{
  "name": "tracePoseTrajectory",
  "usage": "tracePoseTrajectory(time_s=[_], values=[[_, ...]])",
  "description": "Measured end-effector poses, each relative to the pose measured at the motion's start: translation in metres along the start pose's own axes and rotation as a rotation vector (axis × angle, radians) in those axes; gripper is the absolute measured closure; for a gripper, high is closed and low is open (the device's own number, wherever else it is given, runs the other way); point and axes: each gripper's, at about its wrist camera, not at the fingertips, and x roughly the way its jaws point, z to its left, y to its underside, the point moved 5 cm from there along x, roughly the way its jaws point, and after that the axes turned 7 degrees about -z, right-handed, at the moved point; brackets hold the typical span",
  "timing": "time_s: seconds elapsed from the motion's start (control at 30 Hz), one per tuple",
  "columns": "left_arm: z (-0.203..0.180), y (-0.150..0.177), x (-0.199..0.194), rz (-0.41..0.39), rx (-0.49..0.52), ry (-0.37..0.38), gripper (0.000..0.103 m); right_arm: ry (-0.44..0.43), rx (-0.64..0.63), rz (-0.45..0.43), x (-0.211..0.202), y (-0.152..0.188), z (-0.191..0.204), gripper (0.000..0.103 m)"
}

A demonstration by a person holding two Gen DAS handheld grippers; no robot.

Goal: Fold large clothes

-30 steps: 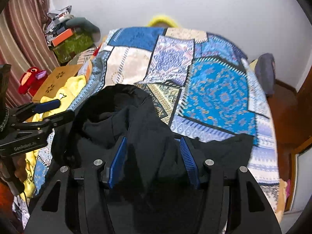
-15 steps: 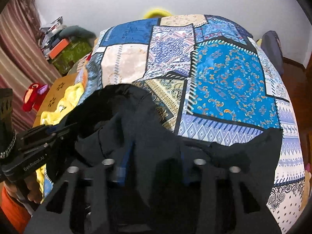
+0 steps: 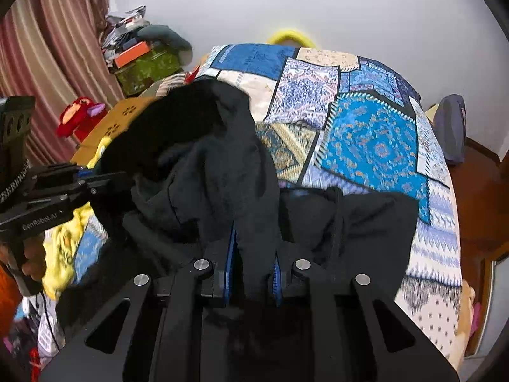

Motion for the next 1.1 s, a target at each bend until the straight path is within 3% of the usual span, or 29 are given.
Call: tracePoseTrajectory(time_s=[0.3,0.43,0.53,0.63,0.8,0.93,1.1], values=[[-0.029,0.06,-0.03,0.079,0.087,-0.037,0.089,0.036,0.016,0.087,-0.013,0.049,0.0,0.082],[-0.039,0.083,-0.044,0.096,0.127,-0.059,0.075,0.044,0.002,0.095,-0.03,0.06,0.004,0.08],[-0.041,0.089,-0.058,0.087,0.143,-0.065,0.071,0.065,-0.023,0.086,-0.046,0.062,0.003,0.08],[-0.038,0.085,-0.081,0.046,0.125,-0.066,0.062,0.082,-0.038,0.052,-0.063,0.056,0.0,0.08],[-0.031,0.066,-0.115,-0.039,0.129,-0.099,0.057,0.092,-0.022,-0.022,-0.086,0.038,-0.003,0.08],[-0.018,0.041,-0.136,-0.138,0.121,-0.152,0.046,0.093,0.002,-0.062,-0.092,0.022,0.001,0.074],[-0.003,0.011,-0.138,-0.187,0.079,-0.17,0.044,0.061,0.037,-0.115,-0.092,-0.001,0.014,0.065]])
